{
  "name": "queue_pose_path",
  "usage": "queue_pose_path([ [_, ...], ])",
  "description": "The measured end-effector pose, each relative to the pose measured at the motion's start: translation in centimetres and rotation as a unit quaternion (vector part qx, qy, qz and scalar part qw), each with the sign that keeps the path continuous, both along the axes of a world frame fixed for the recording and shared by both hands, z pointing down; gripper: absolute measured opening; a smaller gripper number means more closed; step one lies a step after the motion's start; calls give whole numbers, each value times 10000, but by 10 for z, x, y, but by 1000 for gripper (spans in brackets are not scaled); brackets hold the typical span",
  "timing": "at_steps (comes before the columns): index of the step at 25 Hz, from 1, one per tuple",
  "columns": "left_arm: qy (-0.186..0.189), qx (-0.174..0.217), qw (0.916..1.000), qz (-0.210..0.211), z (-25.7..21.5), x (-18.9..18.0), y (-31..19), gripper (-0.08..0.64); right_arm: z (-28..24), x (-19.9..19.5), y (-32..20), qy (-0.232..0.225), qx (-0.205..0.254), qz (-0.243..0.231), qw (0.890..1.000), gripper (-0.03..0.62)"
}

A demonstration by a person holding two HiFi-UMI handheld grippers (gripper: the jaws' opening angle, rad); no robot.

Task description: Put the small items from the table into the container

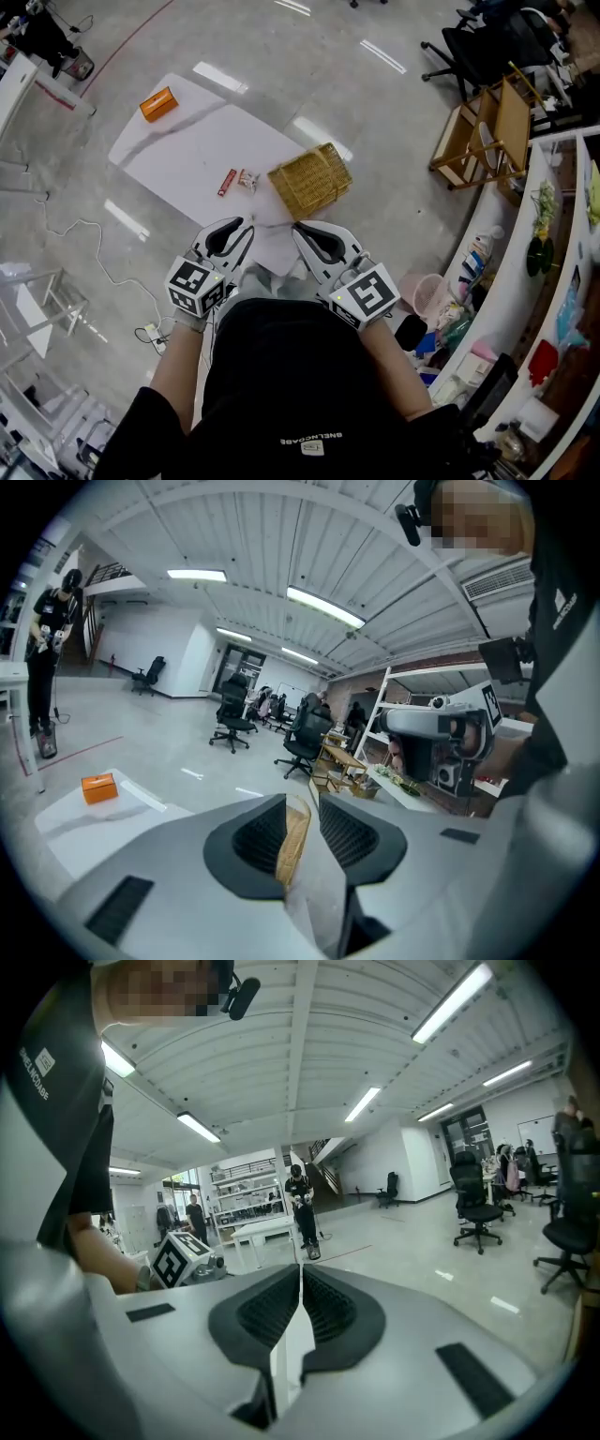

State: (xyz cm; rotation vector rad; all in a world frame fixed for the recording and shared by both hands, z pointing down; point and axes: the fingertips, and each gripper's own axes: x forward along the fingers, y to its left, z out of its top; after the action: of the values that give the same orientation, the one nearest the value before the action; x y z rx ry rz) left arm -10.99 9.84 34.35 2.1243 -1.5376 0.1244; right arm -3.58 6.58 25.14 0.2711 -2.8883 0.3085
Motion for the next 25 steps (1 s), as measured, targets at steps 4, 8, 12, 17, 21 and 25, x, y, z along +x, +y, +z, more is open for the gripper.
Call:
queue_pose_path([
  [4, 56, -392, 9992, 84, 37, -6, -2, 112, 11, 1, -3, 183, -47, 106, 9998, 0],
  [8, 67, -778, 9967, 231, 72, -11, -10, 141, 20, 2, -7, 382, -119, 252, 9989, 0],
  [12, -57, -1062, 9932, 476, 103, -14, -17, 163, 28, 3, -9, 511, -223, 367, 9978, 0],
  [17, -222, -1373, 9872, 786, 141, -14, -18, 183, 41, 5, -10, 639, -374, 460, 9962, 0],
  [21, -415, -1643, 9809, 951, 175, -17, -13, 199, 54, 6, -13, 816, -522, 608, 9934, 0],
  [25, -594, -1886, 9735, 1148, 204, -19, -5, 206, 67, 6, -12, 1004, -632, 687, 9906, 0],
])
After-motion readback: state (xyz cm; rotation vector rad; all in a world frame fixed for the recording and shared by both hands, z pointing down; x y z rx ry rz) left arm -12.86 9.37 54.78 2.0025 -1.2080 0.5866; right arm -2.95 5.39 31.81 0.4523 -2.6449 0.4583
